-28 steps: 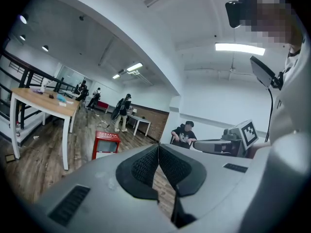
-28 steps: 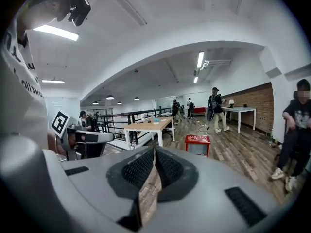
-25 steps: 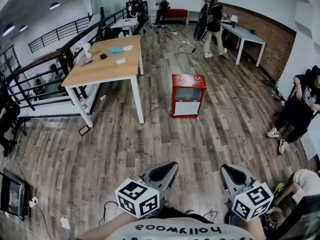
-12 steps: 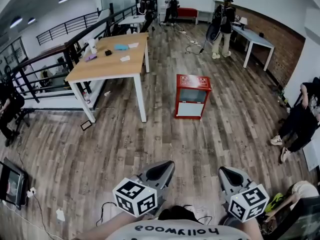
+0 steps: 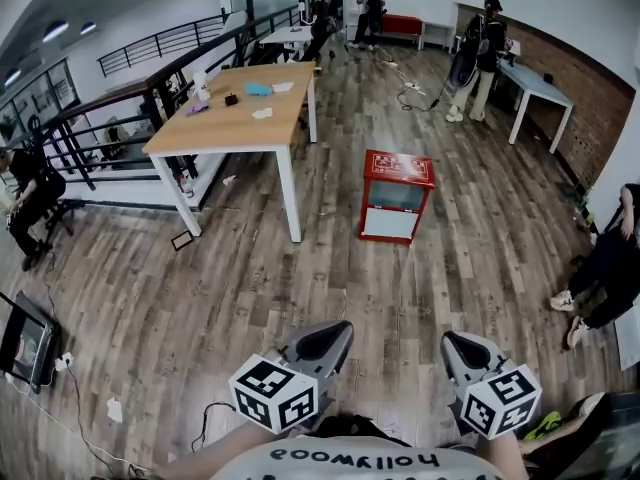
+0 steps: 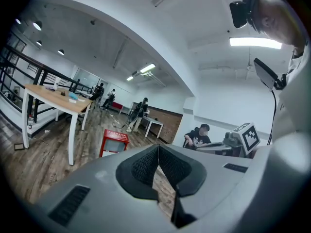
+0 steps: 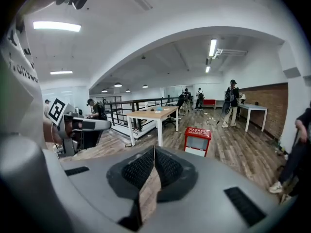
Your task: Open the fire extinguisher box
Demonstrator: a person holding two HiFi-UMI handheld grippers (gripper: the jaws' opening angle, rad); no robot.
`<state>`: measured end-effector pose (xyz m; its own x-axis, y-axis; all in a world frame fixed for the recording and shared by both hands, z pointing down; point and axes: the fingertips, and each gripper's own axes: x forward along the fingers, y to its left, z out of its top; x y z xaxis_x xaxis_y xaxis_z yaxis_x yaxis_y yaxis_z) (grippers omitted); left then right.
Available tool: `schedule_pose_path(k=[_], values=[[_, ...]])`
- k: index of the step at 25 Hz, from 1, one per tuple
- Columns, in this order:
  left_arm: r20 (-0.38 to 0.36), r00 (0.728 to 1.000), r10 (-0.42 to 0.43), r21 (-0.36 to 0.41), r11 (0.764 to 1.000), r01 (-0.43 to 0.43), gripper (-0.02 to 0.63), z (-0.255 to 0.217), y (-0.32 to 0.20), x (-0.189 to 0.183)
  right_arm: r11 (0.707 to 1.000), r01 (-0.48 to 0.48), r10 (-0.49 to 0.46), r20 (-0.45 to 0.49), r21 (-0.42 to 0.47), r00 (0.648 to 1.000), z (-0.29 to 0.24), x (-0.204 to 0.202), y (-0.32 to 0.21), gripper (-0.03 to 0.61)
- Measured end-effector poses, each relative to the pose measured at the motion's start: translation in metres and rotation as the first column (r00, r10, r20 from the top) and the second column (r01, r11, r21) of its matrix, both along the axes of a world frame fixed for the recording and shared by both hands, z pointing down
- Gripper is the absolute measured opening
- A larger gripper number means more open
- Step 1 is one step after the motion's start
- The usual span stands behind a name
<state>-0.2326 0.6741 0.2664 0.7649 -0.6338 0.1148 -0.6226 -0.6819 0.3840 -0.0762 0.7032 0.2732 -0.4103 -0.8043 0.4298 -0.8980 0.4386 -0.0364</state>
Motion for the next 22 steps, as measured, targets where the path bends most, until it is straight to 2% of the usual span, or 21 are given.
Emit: schedule_pose_path(k=[3, 9, 17, 22], values=[[0.005, 1.000, -0.019, 0.009, 1.000, 0.019, 0.009, -0.002, -0.010, 0.015, 1.000, 0.017, -0.017, 0.063, 0.001, 0.998, -0.003, 0.014, -0.014, 0.011], [0.012, 0.999, -0.047, 0.003, 0.999, 0.047, 0.009, 0.002, -0.025, 0.037, 0.998, 0.055, -0.055, -0.022, 0.008, 0.998, 0.005, 0.038, -0.030, 0.011], [0.005, 0.997, -0.071, 0.024, 0.997, 0.071, 0.008, 0.005, -0.043, 0.082, 0.996, 0.087, -0.087, -0.029, 0.009, 0.996, 0.012, 0.081, -0.049, 0.012], [0.026, 0.997, -0.078, 0.025, 0.997, 0.078, 0.009, 0.012, -0.057, 0.095, 0.996, 0.086, -0.086, -0.019, 0.005, 0.996, 0.021, 0.099, -0.062, 0.012]])
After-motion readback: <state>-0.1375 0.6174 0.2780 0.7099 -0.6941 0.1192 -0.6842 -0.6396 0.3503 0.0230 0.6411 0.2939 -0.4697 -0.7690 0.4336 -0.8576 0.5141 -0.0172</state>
